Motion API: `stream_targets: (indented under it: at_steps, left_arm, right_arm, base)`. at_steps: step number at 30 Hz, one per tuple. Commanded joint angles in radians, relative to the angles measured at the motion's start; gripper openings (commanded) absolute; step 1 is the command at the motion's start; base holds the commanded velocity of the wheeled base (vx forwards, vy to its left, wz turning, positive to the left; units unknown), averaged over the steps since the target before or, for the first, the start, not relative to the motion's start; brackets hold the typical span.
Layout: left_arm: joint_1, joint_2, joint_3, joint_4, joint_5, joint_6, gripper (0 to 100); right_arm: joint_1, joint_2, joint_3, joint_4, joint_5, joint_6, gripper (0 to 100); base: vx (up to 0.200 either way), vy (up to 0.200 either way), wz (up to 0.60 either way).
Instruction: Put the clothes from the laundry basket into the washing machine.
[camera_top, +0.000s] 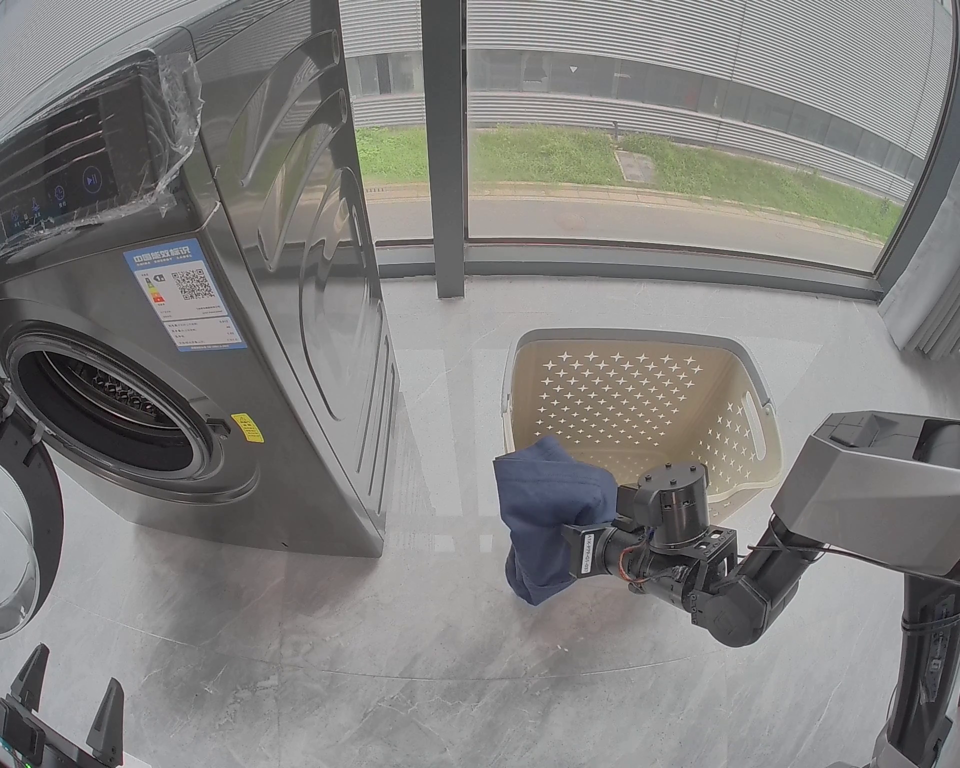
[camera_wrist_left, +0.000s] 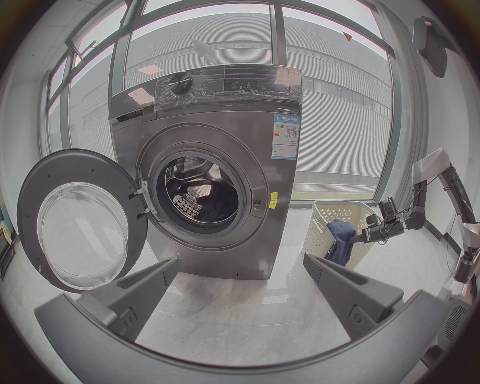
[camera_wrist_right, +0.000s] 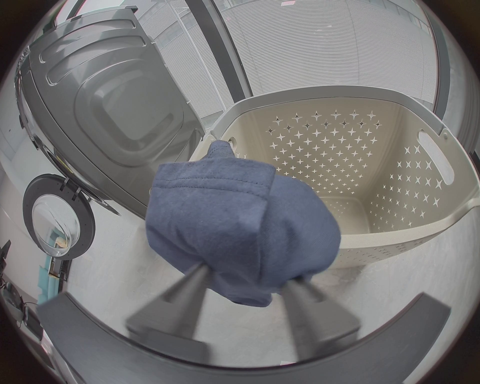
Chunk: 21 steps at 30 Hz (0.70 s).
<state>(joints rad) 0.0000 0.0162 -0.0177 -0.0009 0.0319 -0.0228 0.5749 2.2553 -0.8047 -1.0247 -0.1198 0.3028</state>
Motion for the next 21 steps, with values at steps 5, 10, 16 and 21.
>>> stream_targets:
  at_steps: [5,10,16,21]
  left_arm:
    - [0.000,-0.010,0.016,-0.001,0.000,0.000,100]
    - [0.000,-0.010,0.016,-0.001,0.000,0.000,100]
    - [0.000,-0.010,0.016,-0.001,0.000,0.000,100]
    - [0.000,-0.010,0.016,0.001,0.000,-0.002,100]
  right_arm:
    - [0.016,-0.131,0.067,-0.002,0.003,0.004,0]
    - [0.019,-0.336,0.194,0.002,0.005,0.004,0]
    - [0.043,-0.606,0.351,0.015,0.023,0.006,0]
    - [0.092,-0.833,0.438,0.023,0.057,-0.002,0]
  base:
    - [0.000,0.000,0.00]
    - [0.000,0.000,0.00]
    - [0.000,0.000,0.00]
    - [0.000,0.000,0.00]
